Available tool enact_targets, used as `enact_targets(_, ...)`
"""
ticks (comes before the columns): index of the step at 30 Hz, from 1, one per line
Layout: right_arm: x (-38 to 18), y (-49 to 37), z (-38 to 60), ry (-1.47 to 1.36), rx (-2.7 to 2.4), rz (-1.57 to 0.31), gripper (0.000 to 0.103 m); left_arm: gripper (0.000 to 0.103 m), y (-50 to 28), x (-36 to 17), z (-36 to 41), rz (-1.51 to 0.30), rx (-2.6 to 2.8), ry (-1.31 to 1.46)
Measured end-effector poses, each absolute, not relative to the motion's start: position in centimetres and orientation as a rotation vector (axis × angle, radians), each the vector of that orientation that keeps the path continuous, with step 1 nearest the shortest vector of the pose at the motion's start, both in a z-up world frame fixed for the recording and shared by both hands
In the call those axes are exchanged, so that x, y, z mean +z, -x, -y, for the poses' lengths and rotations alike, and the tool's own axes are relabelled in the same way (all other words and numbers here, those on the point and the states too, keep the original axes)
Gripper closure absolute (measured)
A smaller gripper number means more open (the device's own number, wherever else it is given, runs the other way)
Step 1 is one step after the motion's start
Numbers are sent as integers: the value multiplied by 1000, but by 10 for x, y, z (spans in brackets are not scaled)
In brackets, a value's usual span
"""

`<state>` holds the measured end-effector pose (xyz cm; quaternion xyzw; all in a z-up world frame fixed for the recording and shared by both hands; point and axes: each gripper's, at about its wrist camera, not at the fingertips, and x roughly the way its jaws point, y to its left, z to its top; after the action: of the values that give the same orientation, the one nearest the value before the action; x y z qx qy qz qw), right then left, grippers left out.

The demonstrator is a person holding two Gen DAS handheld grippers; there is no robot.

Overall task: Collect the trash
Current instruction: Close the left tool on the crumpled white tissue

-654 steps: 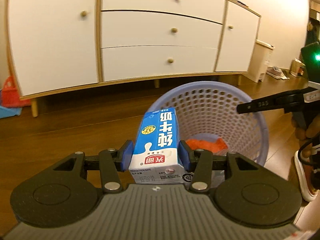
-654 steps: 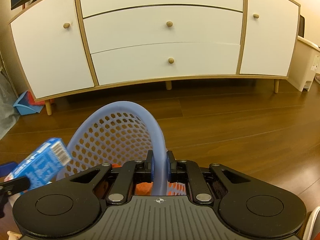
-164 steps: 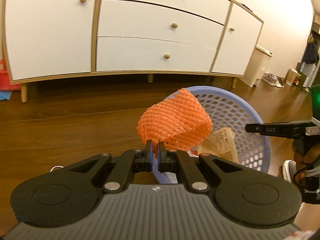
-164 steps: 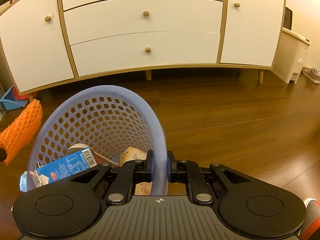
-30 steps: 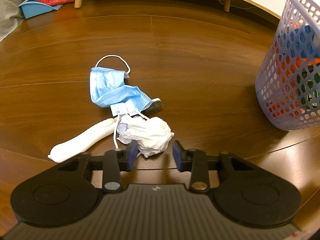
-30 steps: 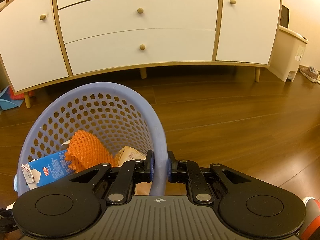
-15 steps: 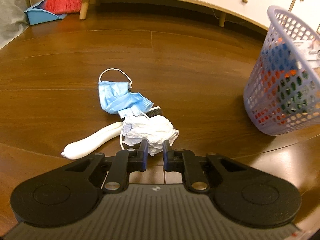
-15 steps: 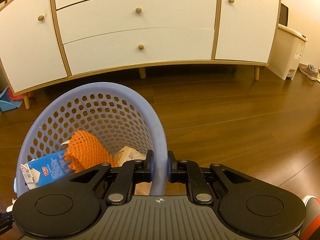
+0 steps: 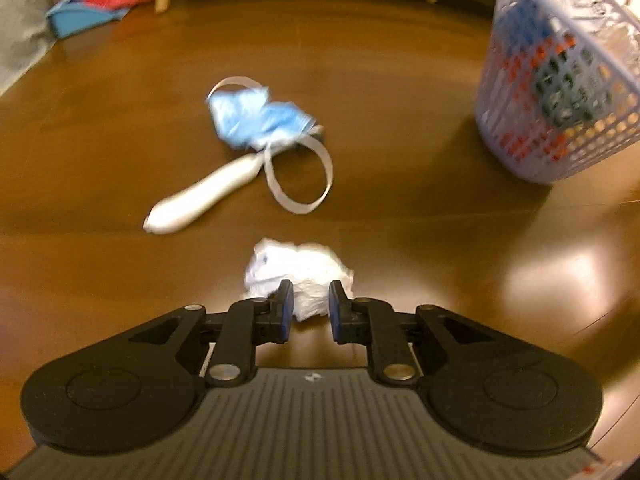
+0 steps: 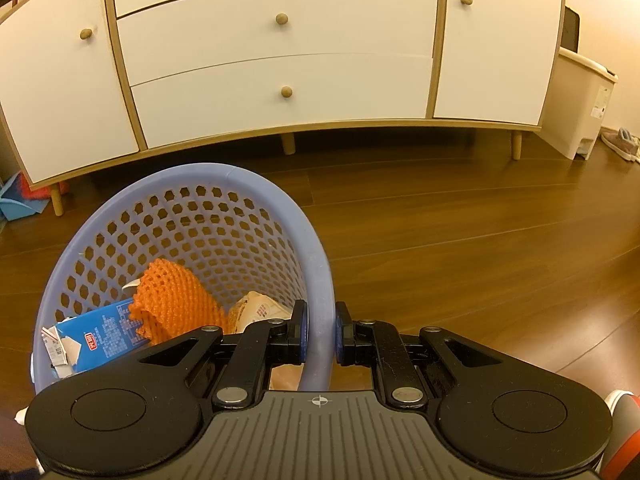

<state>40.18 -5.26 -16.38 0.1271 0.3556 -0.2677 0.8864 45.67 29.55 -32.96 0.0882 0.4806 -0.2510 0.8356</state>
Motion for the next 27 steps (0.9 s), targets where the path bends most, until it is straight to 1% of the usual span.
enact_targets(1, -164, -402, 52, -263, -557, -740, 94, 80, -455, -332, -300, -1034, -521, -176)
enact_targets(5, -164, -402, 52, -262, -558, -740, 94, 71, -455, -333, -312, -1049, -494, -140)
enact_targets(6, -164, -402, 53, -263, -558, -740, 94, 64, -455, -332, -314, -1049, -485, -136)
enact_targets(7, -164, -402, 53, -263, -559, -740, 94, 61, -456, -331, -315, -1043, -477, -130)
enact_targets(9, -164, -402, 53, -262, -560, -740, 94, 58, -458, -330, -317, -1036, -468, -117)
enact_targets(10, -164, -402, 53, -261, -560, -741, 94, 52, -460, -330, -317, -1037, -459, -105)
enact_targets(11, -164, -402, 53, -262, -560, -741, 94, 49, -463, -330, -317, -1042, -450, -91)
enact_targets(20, -165, -402, 53, -257, -559, -741, 94, 49, -477, -340, -306, -1067, -420, -49)
enact_targets(27, -166, -402, 53, -259, -560, -743, 93, 58, -479, -348, -301, -1072, -421, -62)
